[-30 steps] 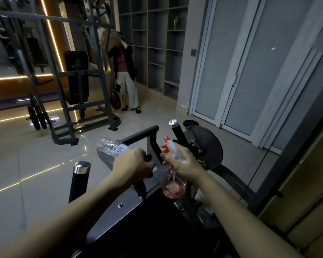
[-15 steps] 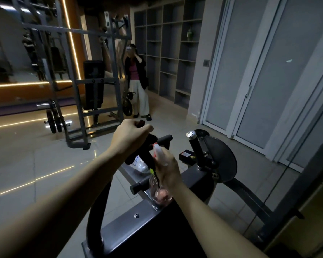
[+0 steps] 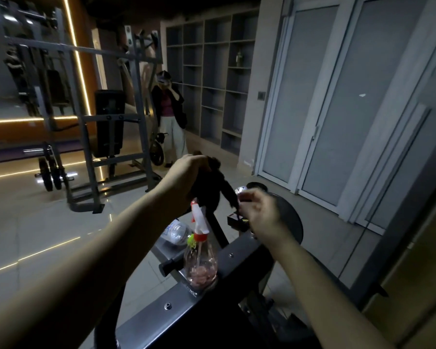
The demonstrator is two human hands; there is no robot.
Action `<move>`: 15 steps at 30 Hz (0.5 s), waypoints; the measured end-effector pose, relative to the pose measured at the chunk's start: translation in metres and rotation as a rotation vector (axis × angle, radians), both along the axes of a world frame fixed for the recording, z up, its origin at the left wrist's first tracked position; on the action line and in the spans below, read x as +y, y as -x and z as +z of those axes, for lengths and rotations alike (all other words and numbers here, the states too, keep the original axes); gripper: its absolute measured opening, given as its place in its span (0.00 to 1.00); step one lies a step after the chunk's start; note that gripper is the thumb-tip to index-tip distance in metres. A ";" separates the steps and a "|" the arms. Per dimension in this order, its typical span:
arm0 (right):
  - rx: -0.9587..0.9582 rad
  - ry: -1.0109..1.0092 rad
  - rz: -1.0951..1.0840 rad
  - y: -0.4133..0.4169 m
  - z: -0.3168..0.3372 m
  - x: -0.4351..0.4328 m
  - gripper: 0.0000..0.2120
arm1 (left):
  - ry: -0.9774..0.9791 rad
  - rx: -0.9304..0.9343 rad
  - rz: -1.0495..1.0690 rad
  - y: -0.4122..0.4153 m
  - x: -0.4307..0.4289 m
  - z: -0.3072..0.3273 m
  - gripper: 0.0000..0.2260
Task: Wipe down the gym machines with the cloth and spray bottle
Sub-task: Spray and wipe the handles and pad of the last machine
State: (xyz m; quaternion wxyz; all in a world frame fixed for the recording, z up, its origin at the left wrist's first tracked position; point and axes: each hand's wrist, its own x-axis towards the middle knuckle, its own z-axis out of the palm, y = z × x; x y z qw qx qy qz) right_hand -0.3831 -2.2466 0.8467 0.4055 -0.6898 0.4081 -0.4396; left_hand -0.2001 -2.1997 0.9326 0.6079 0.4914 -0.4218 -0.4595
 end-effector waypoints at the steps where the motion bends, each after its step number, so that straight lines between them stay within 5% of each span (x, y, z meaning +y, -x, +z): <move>1: -0.145 -0.041 -0.021 0.006 0.014 -0.002 0.07 | -0.001 -0.020 -0.012 0.012 -0.006 0.001 0.13; 3: -0.272 -0.119 0.047 0.015 0.040 -0.005 0.14 | 0.000 -0.043 -0.090 0.035 -0.018 0.003 0.10; 6: -0.078 -0.156 0.069 0.034 0.059 -0.017 0.25 | -0.022 -0.115 -0.268 0.049 -0.038 0.007 0.21; 10: 0.185 -0.176 0.017 0.067 0.074 -0.034 0.12 | -0.110 -0.600 -0.409 0.032 -0.058 0.017 0.21; 15: 0.028 -0.147 -0.063 0.072 0.082 -0.047 0.06 | -0.148 -0.796 -0.211 0.016 -0.075 0.016 0.09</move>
